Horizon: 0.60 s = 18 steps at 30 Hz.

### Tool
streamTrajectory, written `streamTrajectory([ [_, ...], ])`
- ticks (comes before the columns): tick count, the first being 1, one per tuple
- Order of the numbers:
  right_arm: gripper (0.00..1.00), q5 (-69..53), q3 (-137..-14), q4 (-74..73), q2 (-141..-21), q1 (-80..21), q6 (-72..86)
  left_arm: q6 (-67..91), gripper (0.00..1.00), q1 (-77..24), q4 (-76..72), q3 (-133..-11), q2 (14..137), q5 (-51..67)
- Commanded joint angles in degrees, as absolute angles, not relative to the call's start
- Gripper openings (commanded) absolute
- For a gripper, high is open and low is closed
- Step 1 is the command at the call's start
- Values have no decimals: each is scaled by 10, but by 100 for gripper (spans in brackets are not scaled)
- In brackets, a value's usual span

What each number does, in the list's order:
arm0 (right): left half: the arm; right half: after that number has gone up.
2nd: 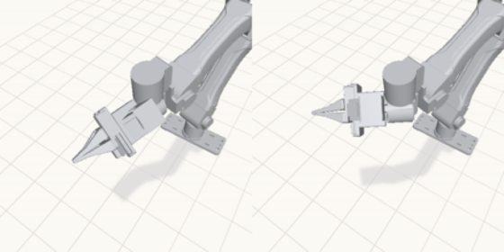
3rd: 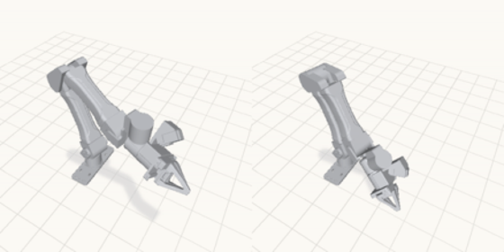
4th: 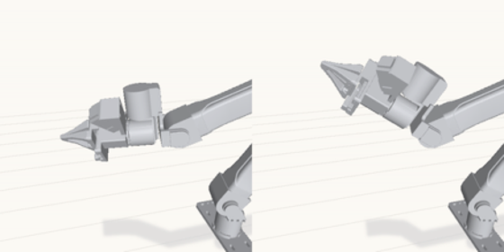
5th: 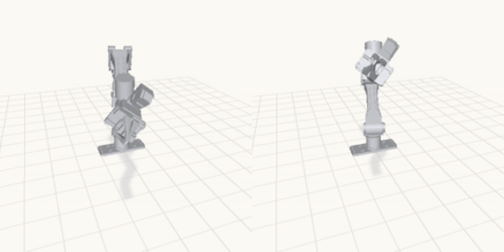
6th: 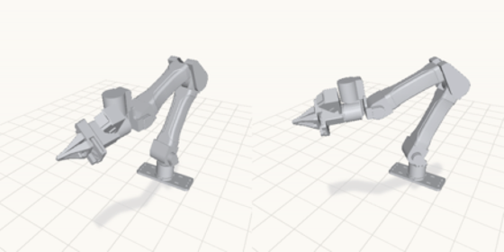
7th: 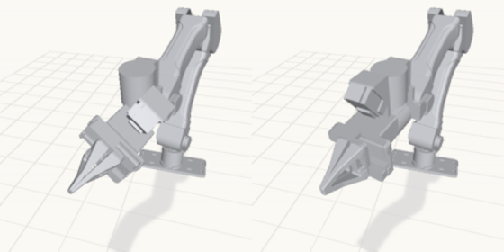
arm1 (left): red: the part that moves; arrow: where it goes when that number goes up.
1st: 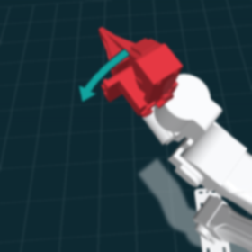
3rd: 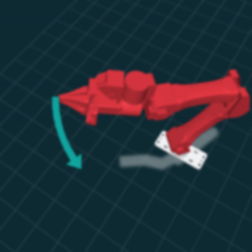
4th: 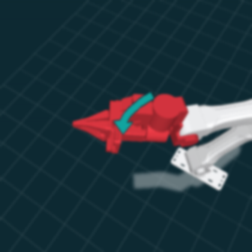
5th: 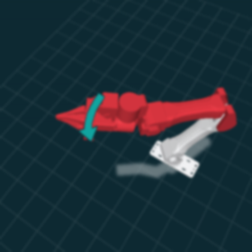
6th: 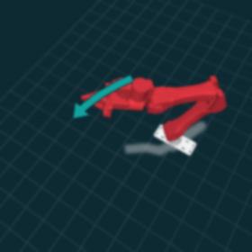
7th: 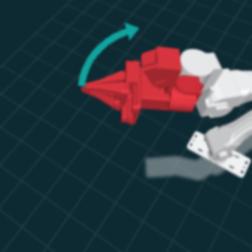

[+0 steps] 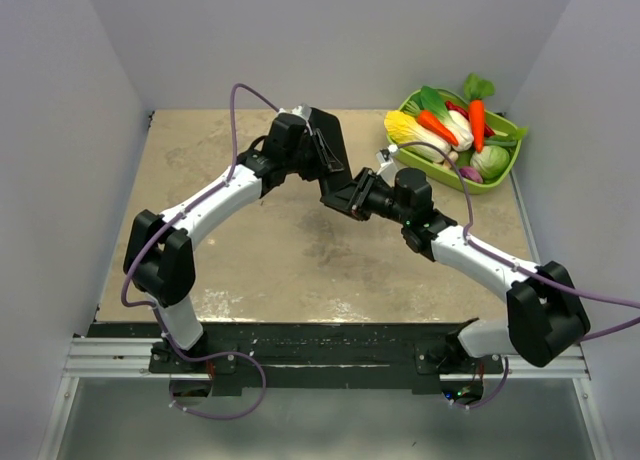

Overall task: Sort the hair-cutting tools
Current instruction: Zip the hairdressing tool bag.

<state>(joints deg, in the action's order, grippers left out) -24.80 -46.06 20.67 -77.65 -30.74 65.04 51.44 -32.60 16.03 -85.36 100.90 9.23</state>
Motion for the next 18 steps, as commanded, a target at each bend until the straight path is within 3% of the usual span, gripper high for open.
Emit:
streamTrajectory([
  [1, 21, -228, -479, 243, -780, -312, 661, 505, 26, -323, 110, -859, 974, 101],
  [7, 0, -231, -479, 233, -779, -313, 657, 504, 26, -321, 109, -863, 979, 99],
  [18, 0, -271, -504, 76, -769, -314, 551, 494, 25, -304, 128, -883, 977, 115],
])
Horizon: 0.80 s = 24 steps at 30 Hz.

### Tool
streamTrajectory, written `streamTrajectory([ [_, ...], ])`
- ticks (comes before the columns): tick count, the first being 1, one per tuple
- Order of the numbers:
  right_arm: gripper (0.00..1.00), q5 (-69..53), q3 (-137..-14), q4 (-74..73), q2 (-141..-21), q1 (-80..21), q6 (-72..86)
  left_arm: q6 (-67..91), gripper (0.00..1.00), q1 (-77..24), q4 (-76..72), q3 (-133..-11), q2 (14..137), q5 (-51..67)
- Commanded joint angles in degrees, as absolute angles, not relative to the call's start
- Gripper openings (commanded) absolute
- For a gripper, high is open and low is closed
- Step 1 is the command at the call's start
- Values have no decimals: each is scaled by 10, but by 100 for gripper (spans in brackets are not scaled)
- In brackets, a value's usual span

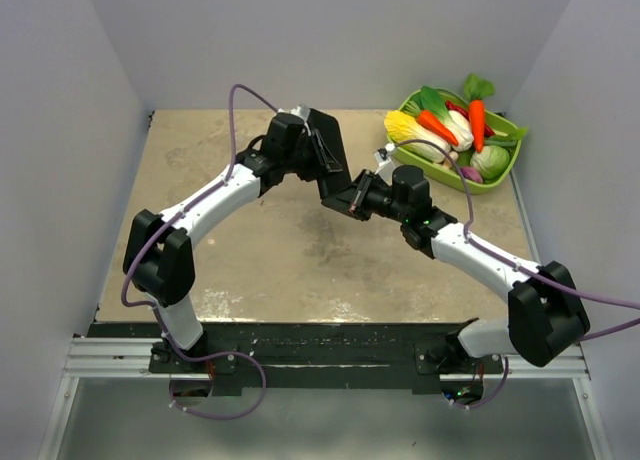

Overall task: Sort the hair-cutting tools
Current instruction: Zip the hairdressing tool bag.

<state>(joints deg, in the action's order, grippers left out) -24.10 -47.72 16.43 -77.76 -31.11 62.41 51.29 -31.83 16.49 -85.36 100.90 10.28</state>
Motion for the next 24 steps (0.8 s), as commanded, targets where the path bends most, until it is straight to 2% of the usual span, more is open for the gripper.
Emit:
streamTrajectory([
  [1, 0, -282, -507, 65, -773, -314, 539, 491, 25, -303, 133, -891, 976, 119],
  [4, 0, -297, -505, 7, -775, -314, 474, 487, 23, -298, 140, -904, 980, 153],
  [5, 0, -297, -511, -75, -782, -314, 413, 481, 20, -294, 149, -913, 982, 203],
  [10, 0, -255, -510, -153, -792, -314, 301, 476, 16, -289, 148, -911, 963, 259],
  [13, 0, -229, -510, -188, -788, -314, 259, 465, 10, -285, 157, -908, 943, 258],
  [14, 0, -222, -509, -202, -785, -313, 243, 461, 2, -281, 160, -908, 936, 259],
  [15, 0, -215, -509, -209, -783, -314, 236, 460, 0, -280, 162, -908, 934, 258],
  [24, 0, -186, -501, -231, -774, -314, 216, 451, 0, -270, 163, -904, 920, 257],
])
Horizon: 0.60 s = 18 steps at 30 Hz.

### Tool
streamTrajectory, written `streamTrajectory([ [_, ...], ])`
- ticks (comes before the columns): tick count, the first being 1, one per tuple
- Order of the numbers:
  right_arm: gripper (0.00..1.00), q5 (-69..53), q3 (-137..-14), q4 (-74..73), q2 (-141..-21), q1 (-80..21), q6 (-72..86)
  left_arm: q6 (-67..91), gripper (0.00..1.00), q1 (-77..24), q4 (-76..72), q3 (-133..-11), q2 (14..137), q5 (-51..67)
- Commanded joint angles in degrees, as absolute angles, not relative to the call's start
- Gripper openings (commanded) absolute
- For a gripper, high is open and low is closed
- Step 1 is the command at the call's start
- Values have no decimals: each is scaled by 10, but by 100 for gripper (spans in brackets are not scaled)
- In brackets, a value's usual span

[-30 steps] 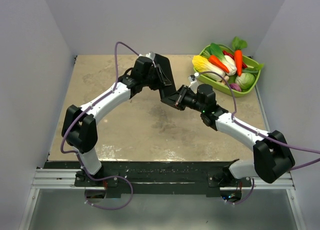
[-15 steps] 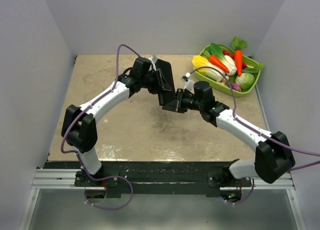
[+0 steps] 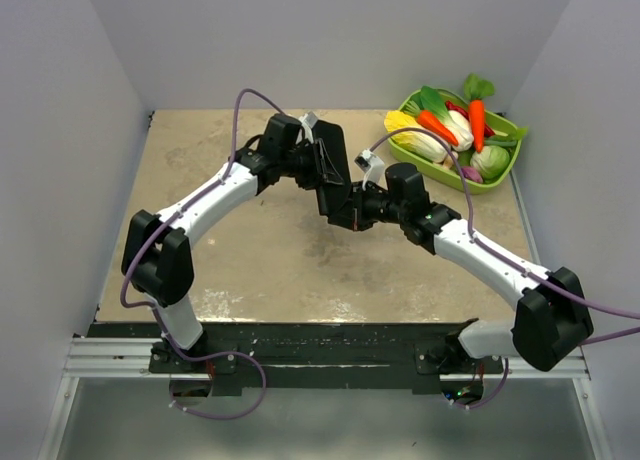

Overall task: Sort the hair-cutting tools
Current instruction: Zip the hairdressing tool bag.

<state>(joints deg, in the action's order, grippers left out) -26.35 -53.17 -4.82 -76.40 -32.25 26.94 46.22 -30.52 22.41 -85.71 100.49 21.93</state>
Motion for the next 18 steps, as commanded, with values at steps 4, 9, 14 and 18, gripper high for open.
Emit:
streamTrajectory([
  [4, 0, -139, -506, -262, -773, -313, 194, 451, 0, -260, 166, -913, 922, 275],
  [9, 0, -107, -504, -293, -764, -313, 172, 439, 0, -245, 179, -924, 918, 276],
  [14, 0, -103, -488, -307, -746, -314, 168, 440, 0, -223, 179, -924, 916, 272],
  [18, 0, -111, -474, -305, -733, -313, 174, 443, 0, -210, 174, -918, 911, 244],
])
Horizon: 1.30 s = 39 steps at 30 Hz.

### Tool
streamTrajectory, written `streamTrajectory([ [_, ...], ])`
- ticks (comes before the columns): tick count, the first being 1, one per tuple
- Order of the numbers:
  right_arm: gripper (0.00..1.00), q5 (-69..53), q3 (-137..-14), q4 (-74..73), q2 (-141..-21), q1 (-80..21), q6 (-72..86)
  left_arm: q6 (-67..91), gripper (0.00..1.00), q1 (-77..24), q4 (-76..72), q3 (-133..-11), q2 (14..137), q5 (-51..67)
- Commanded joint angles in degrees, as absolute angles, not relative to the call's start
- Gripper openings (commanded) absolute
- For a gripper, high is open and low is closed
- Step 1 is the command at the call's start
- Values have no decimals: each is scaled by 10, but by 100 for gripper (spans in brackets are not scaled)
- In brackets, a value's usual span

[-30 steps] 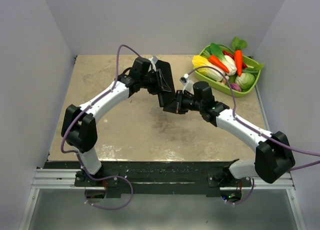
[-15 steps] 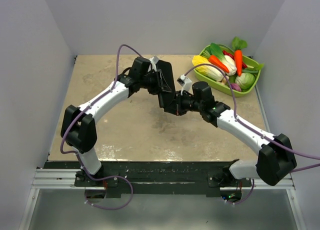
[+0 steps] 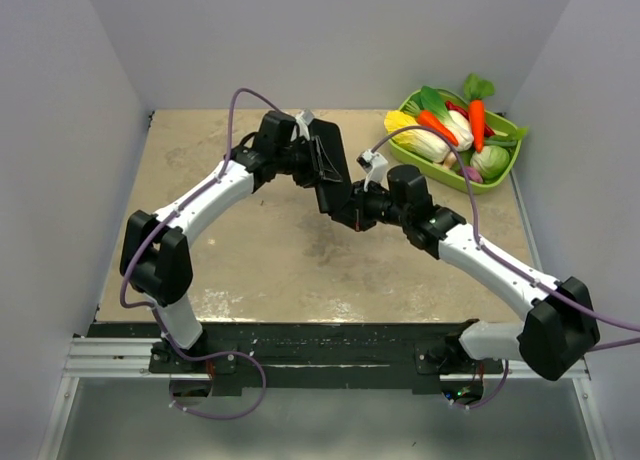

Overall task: Sort the hair-cutting tools
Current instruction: Zip the hairdressing tool bag.

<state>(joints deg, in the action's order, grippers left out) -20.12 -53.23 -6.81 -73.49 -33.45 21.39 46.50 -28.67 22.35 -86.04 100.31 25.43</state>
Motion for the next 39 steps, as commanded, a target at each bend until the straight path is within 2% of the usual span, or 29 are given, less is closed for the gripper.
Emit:
streamTrajectory([
  [1, 0, -117, -474, -302, -732, -313, 178, 443, 0, -210, 171, -919, 910, 233],
  [12, 0, -310, -550, -157, -759, -340, 259, 438, 0, -217, 72, -858, 885, 77],
  [22, 0, -345, -677, -18, -882, -429, 358, 425, 0, -259, 10, -802, 877, -23],
  [29, 0, -310, -727, 76, -930, -455, 396, 429, 0, -262, -31, -761, 858, -41],
  [39, 0, -192, -717, 57, -931, -434, 295, 452, 0, -262, 42, -781, 820, 36],
])
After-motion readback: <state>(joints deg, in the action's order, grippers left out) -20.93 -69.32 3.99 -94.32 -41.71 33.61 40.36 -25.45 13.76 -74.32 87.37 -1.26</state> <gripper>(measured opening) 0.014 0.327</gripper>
